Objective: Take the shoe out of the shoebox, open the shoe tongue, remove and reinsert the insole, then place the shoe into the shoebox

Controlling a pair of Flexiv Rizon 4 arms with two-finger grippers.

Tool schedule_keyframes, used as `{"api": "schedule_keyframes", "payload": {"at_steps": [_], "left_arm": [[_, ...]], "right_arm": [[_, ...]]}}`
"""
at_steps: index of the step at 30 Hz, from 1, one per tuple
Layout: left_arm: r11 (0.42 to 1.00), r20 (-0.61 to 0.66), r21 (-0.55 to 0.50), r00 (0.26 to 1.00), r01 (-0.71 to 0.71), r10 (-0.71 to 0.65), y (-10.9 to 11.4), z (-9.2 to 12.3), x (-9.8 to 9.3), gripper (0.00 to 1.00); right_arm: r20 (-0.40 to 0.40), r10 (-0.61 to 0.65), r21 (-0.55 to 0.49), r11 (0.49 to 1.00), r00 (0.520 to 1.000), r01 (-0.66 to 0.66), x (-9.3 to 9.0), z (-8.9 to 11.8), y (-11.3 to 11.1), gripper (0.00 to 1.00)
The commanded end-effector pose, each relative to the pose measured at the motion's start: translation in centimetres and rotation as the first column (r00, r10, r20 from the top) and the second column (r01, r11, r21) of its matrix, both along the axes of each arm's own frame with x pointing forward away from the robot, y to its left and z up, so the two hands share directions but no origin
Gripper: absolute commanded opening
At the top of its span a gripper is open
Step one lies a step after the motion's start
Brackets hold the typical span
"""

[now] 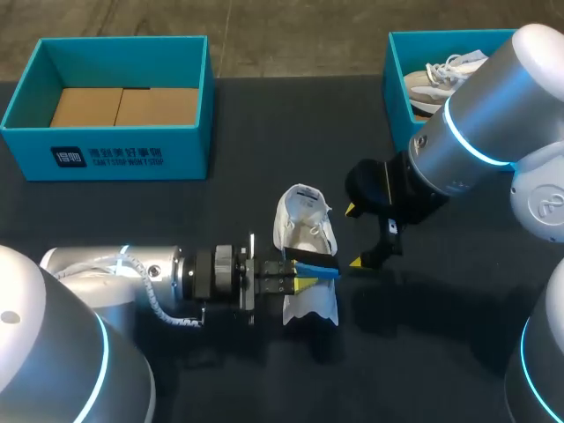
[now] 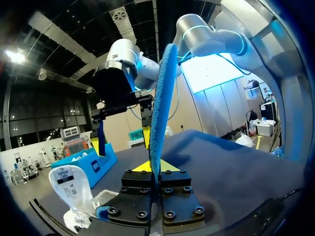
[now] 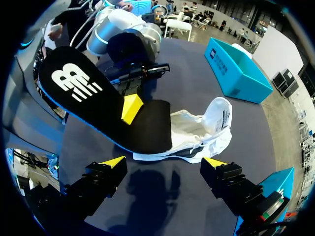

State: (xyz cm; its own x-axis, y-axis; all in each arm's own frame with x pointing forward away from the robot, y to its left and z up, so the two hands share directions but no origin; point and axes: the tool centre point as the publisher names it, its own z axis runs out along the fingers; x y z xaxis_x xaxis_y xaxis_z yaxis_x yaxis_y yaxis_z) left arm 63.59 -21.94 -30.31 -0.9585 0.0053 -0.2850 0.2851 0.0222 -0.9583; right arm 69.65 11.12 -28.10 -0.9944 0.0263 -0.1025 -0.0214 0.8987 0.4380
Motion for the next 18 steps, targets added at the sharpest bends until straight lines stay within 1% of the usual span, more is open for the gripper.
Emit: {"api": "schedule_keyframes", "payload": {"at_steps": [1,8,12,14,18], "left_arm": [[1.0,0.004,0.013,1.0,0.0,0.0,0.2,-0.4,-0.1,0.0],[1.0,0.024,0.024,1.0,-0.016,0.015,0.4,-0.7,1.2,0.0],[0.999,0.028,0.028,1.0,-0.016,0.015,0.4,-0.7,1.7,0.0],[0.999,0.041,0.032,0.999,-0.008,0.006,0.3,-0.5,1.6,0.0],[1.0,0.071,-0.007,0.997,-0.012,0.012,0.1,0.8,1.0,0.0]], "right_arm": [[0.002,0.0,0.0,1.0,1.0,0.0,-0.1,-0.1,0.0,1.0],[0.002,0.0,0.0,1.0,1.0,0.0,-0.1,-0.1,0.0,1.0],[0.002,0.0,0.0,1.0,1.0,0.0,-0.1,-0.1,0.0,1.0],[0.002,0.0,0.0,1.0,1.0,0.0,-0.1,-0.1,0.0,1.0],[0.002,0.0,0.0,1.0,1.0,0.0,-0.1,-0.1,0.0,1.0]]}}
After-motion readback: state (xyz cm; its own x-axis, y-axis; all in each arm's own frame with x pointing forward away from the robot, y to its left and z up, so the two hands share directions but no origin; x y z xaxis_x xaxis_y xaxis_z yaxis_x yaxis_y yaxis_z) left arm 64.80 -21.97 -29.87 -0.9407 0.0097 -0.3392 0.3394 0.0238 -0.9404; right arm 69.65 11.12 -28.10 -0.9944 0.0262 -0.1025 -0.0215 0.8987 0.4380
